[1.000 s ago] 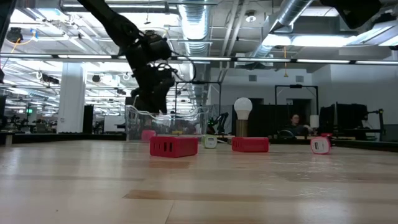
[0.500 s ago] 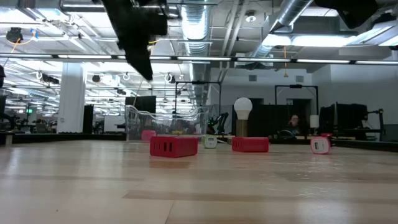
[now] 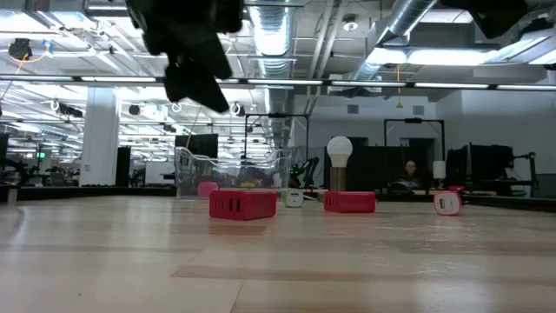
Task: Pick & Place Office items
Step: Put the bottom red charger adapter into the transparent bin
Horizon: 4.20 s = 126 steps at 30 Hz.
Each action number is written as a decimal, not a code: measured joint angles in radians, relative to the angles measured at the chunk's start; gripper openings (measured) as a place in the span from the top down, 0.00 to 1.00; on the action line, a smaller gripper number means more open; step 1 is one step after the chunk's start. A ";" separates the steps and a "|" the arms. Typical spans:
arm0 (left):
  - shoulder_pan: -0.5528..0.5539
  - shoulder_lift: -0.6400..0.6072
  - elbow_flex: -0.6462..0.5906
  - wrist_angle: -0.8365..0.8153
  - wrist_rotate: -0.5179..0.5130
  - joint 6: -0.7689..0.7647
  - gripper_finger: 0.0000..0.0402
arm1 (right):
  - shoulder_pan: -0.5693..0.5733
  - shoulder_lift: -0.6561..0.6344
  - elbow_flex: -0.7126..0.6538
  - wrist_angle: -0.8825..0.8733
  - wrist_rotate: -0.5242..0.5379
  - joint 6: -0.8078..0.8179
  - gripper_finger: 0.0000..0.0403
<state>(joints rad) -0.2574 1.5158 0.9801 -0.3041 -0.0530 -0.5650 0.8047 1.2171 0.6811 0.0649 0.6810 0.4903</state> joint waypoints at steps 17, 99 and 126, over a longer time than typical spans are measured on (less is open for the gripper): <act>0.124 0.196 0.001 0.072 0.041 -0.160 0.25 | 0.055 0.000 0.000 -0.012 -0.026 -0.030 0.31; 0.296 0.258 0.001 -0.225 -0.146 -0.174 0.32 | 0.111 0.000 0.000 -0.028 -0.027 -0.019 0.31; 0.528 -0.265 0.081 0.083 -0.196 0.292 0.50 | 0.088 0.000 0.000 -0.020 0.049 -0.011 0.31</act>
<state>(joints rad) 0.2706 1.2510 1.0606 -0.2210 -0.2488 -0.2732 0.8923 1.2171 0.6815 0.0448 0.7304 0.4791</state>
